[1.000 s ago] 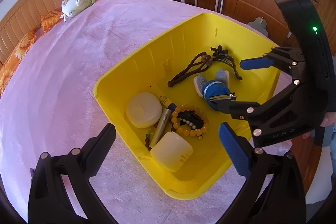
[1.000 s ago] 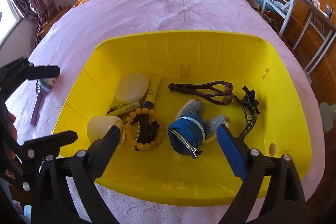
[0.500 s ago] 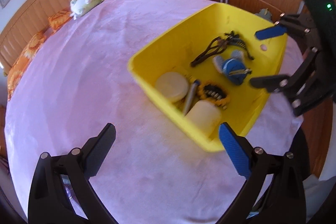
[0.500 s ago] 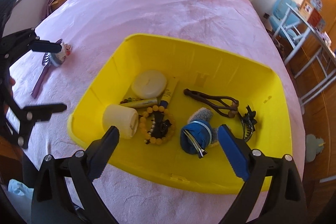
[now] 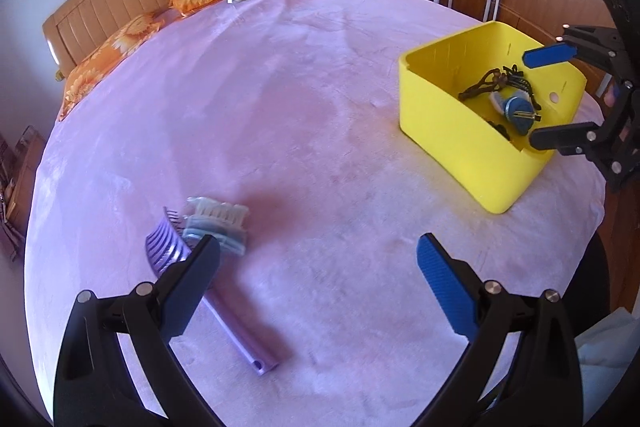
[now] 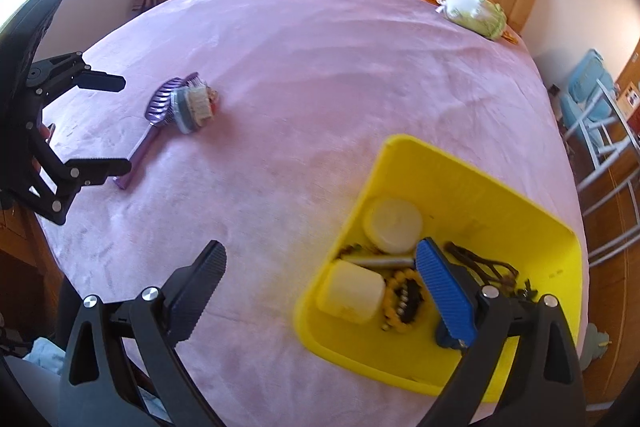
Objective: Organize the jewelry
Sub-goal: 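Withdraw both tools from the bin toward the purple brush on the bed, then lower the right tool onto the clear round case and close on it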
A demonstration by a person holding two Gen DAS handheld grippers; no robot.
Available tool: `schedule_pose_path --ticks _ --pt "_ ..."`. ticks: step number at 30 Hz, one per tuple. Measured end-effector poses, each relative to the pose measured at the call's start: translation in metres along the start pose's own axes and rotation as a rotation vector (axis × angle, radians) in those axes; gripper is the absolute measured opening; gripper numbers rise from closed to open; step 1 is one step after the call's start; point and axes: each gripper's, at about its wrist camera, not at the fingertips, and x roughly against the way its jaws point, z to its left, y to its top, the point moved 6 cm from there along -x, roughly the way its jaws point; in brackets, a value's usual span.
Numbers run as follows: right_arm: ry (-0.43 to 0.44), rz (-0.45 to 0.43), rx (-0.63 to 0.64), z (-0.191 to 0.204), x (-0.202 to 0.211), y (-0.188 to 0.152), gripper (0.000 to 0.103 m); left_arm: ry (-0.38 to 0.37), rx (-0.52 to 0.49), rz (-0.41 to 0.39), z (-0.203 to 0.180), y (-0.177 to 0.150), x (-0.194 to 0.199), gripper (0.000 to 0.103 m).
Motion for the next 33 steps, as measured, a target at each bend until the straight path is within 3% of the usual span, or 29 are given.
schedule_pose_path --ticks 9,18,22,28,31,32,33 --pt "0.048 0.006 0.065 0.066 -0.021 0.033 0.097 0.041 0.092 -0.033 0.056 -0.042 0.012 0.096" --pt "0.088 0.094 0.114 0.136 -0.096 0.049 0.097 0.045 0.246 -0.001 0.103 -0.097 -0.016 0.096" --pt "0.088 0.083 0.126 0.161 -0.128 0.066 0.097 0.057 0.318 0.009 0.123 -0.114 -0.028 0.096" --pt "0.183 0.065 0.061 0.185 -0.161 0.104 0.097 0.058 0.319 0.025 0.134 -0.128 -0.043 0.096" --pt "0.184 0.071 0.057 0.192 -0.175 0.116 0.096 0.047 0.317 0.021 0.138 -0.131 -0.049 0.096" --pt "0.178 0.068 0.055 0.193 -0.180 0.121 0.088 0.041 0.320 0.019 0.139 -0.131 -0.051 0.096" --pt "0.174 0.069 0.050 0.193 -0.184 0.123 0.071 0.034 0.324 0.016 0.140 -0.131 -0.053 0.096"
